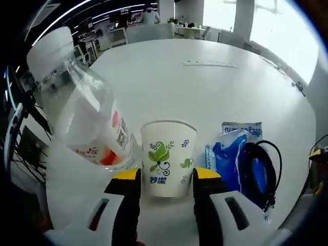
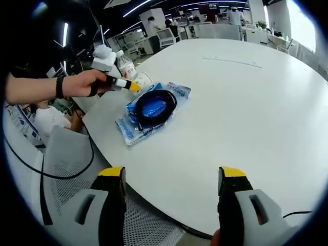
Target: Arrange the tabletop items into an orderly group along one side of the table until the central work area is clear of visible clutter.
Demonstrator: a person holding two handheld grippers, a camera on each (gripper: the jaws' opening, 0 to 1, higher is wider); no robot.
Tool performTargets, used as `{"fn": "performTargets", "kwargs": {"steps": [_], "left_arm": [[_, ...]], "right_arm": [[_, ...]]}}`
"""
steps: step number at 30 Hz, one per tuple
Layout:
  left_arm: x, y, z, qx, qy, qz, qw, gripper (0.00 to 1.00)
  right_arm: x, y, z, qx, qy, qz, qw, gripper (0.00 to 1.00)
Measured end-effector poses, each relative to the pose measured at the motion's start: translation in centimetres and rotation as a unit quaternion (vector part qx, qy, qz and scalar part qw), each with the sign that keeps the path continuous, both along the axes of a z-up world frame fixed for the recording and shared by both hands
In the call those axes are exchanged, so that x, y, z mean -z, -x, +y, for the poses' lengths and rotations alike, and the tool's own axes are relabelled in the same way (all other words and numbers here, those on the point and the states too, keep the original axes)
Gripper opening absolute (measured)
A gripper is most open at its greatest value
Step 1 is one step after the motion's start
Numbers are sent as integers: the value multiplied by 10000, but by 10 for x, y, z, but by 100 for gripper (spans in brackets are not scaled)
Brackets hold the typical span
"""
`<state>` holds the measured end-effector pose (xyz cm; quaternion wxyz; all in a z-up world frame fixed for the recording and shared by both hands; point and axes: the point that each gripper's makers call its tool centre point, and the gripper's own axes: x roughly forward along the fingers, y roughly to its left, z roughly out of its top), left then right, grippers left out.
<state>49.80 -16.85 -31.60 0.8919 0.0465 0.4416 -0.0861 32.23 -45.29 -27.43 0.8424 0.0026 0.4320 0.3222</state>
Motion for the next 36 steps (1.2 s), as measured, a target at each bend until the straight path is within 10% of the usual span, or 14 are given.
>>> {"fn": "performTargets", "kwargs": {"steps": [36], "left_arm": [[-25, 79, 26, 555, -75, -324, 9979, 37]], "right_arm": [[-12, -29, 61, -556, -309, -162, 9978, 72]]}}
